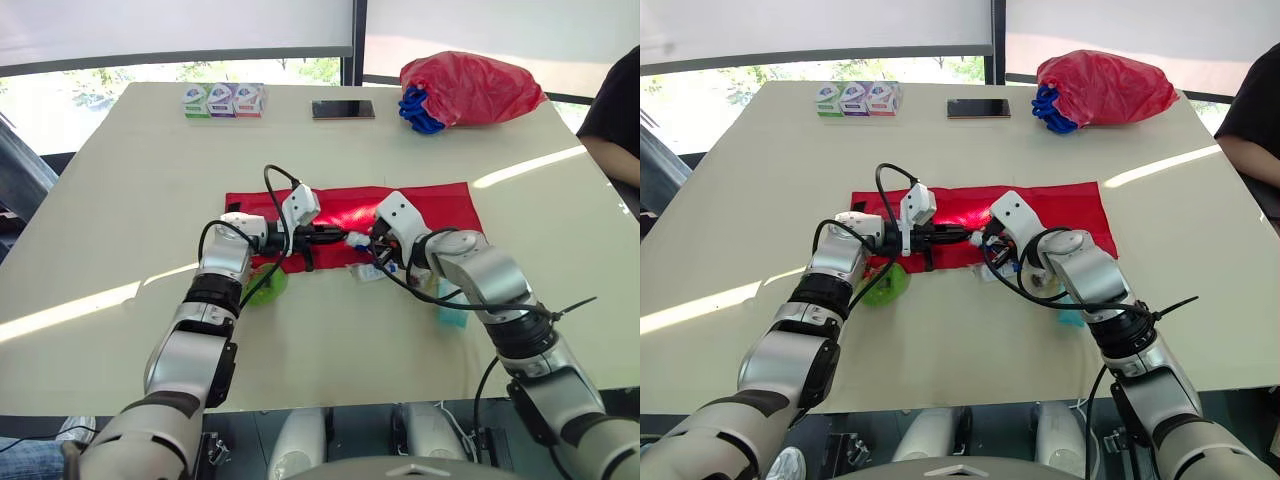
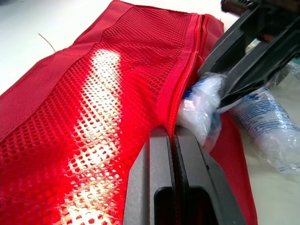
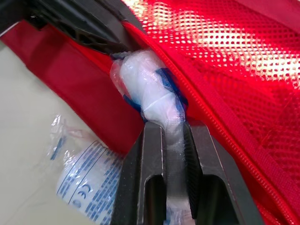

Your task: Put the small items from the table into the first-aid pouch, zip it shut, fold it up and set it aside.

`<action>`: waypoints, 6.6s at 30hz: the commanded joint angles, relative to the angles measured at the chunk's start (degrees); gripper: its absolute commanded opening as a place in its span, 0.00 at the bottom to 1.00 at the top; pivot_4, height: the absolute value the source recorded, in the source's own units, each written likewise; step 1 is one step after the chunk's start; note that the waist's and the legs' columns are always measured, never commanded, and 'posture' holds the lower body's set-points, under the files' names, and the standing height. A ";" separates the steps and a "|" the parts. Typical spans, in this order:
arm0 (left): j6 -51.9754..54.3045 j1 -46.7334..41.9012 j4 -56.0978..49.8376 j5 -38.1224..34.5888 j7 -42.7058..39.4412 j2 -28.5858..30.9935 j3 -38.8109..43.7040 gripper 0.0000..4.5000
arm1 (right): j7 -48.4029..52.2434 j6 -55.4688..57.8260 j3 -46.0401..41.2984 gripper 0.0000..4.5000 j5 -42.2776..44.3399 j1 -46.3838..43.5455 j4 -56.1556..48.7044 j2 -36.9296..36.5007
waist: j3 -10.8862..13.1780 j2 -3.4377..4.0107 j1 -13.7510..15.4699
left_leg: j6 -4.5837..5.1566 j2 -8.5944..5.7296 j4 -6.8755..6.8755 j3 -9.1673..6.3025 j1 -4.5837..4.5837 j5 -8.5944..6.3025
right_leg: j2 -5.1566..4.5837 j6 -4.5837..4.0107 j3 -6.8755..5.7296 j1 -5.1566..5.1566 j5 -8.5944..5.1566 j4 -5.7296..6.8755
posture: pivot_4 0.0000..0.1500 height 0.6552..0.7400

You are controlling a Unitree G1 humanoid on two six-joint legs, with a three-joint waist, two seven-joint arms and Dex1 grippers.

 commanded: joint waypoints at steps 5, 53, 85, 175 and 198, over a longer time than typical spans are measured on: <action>-1.03 -0.99 -1.98 -2.29 0.88 -1.00 1.18 0.00 | -1.88 0.42 -2.16 0.03 0.26 0.98 -0.44 -1.50 | 0.00 0.00 0.08 | 0.00 -0.01 0.00 0.01 0.00 0.00 | -0.01 0.00 0.00 0.00 0.00 -0.01 | 1.00 1.00; -10.50 -1.12 7.76 0.65 1.10 -1.67 -0.95 0.00 | -2.02 4.18 -9.07 0.33 13.19 7.65 -18.63 -3.05 | 0.01 0.04 0.15 | 0.23 -0.01 -0.08 0.01 0.02 -0.13 | 0.00 0.00 0.02 -0.01 0.00 -0.04 | 1.00 1.00; -7.58 0.49 1.84 -0.07 -0.27 -1.55 -1.69 0.00 | -5.14 -21.62 2.33 0.01 0.17 -1.05 10.85 3.99 | 0.02 0.05 -0.05 | 0.02 0.01 -0.09 0.04 0.04 -0.01 | 0.01 0.00 0.04 -0.03 0.00 -0.04 | 1.00 1.00; -13.22 -2.48 9.17 3.45 4.14 -1.97 -2.34 0.00 | 25.78 -18.17 19.42 0.99 -4.12 -7.79 -5.94 -24.65 | -0.03 0.04 0.15 | 0.03 -0.07 0.09 -0.06 -0.07 -0.02 | -0.05 0.01 -0.01 0.01 -0.01 -0.10 | 1.00 1.00; -13.88 -2.49 9.64 2.89 4.30 -2.57 -1.98 0.00 | 19.77 0.94 4.80 0.01 0.35 -3.35 -8.89 -15.04 | -0.05 0.02 0.30 | 0.03 -0.07 0.09 -0.08 -0.06 -0.01 | -0.06 0.01 -0.02 0.02 -0.01 -0.04 | 1.00 1.00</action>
